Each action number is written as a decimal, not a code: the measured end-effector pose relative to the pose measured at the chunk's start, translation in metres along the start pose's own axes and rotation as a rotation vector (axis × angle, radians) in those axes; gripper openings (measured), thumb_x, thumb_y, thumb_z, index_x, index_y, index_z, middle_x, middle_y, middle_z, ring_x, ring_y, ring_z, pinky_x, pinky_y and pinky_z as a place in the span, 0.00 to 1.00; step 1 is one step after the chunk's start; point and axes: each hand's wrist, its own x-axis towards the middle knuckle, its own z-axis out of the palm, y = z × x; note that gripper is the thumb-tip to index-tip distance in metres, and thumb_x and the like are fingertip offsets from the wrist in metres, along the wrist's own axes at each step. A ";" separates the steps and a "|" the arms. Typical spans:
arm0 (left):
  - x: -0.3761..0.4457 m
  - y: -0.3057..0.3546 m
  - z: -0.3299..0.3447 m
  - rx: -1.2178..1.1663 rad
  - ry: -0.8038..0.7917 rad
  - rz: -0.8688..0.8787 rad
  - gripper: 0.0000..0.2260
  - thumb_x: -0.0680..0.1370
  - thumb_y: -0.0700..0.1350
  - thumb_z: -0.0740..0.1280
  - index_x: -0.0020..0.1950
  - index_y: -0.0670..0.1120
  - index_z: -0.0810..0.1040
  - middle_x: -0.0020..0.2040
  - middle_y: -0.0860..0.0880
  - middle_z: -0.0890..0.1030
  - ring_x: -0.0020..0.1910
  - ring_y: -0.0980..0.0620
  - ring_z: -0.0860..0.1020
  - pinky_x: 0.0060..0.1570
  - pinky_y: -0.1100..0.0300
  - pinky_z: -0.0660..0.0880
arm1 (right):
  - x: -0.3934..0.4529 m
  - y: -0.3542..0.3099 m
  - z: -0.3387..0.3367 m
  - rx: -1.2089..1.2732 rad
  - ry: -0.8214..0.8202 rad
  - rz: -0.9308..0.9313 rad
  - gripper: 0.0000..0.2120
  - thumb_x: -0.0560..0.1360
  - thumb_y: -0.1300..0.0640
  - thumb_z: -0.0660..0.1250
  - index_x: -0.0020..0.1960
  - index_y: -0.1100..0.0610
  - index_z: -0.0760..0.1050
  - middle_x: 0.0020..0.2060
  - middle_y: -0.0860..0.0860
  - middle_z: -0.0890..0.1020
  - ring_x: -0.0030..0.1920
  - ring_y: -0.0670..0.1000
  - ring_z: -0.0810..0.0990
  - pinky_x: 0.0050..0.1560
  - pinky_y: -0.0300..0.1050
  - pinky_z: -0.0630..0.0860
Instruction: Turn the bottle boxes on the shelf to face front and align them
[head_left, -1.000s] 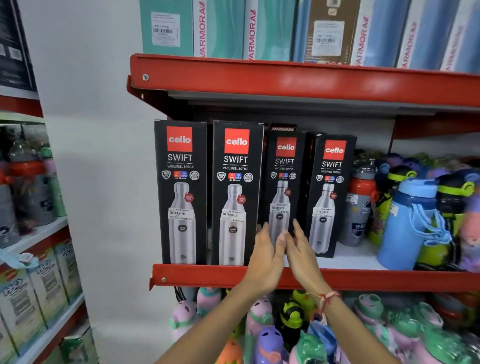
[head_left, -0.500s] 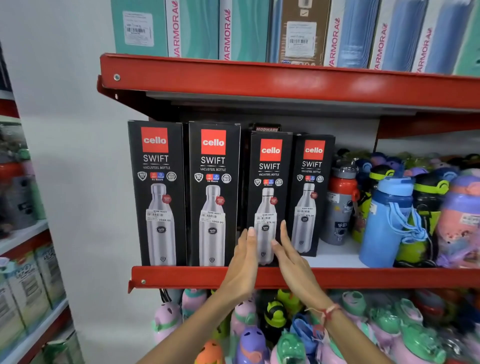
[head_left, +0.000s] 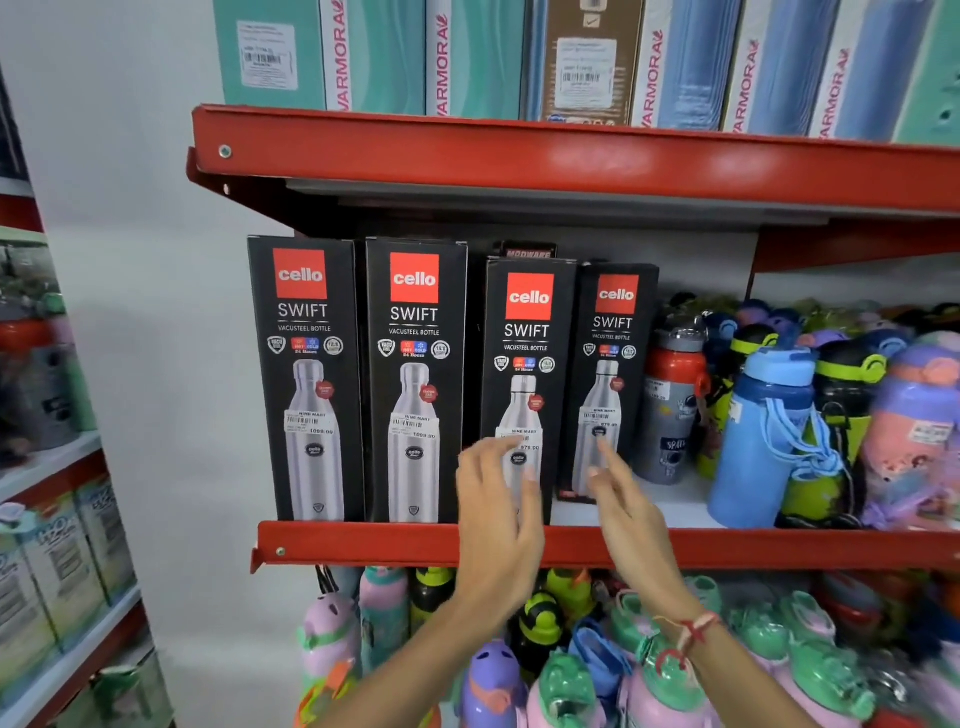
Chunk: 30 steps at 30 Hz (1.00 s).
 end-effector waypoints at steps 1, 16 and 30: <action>0.004 0.003 0.011 -0.047 -0.059 0.022 0.16 0.81 0.51 0.55 0.67 0.50 0.66 0.63 0.53 0.70 0.63 0.62 0.69 0.63 0.69 0.63 | 0.008 0.006 -0.005 0.010 0.064 0.005 0.23 0.80 0.47 0.54 0.75 0.44 0.58 0.67 0.51 0.73 0.61 0.48 0.73 0.56 0.45 0.67; 0.046 -0.002 0.109 -0.279 -0.242 -0.487 0.29 0.78 0.64 0.44 0.77 0.55 0.47 0.79 0.54 0.54 0.77 0.52 0.55 0.74 0.53 0.52 | 0.058 0.034 -0.023 0.025 -0.050 0.101 0.28 0.80 0.43 0.52 0.75 0.37 0.41 0.75 0.42 0.58 0.73 0.50 0.63 0.68 0.50 0.62; -0.004 0.028 0.070 -0.329 -0.278 -0.422 0.28 0.78 0.63 0.44 0.77 0.56 0.46 0.78 0.57 0.53 0.76 0.57 0.52 0.73 0.59 0.48 | 0.002 0.025 -0.041 -0.042 -0.110 0.036 0.28 0.80 0.45 0.52 0.72 0.32 0.40 0.75 0.41 0.57 0.73 0.48 0.62 0.69 0.48 0.60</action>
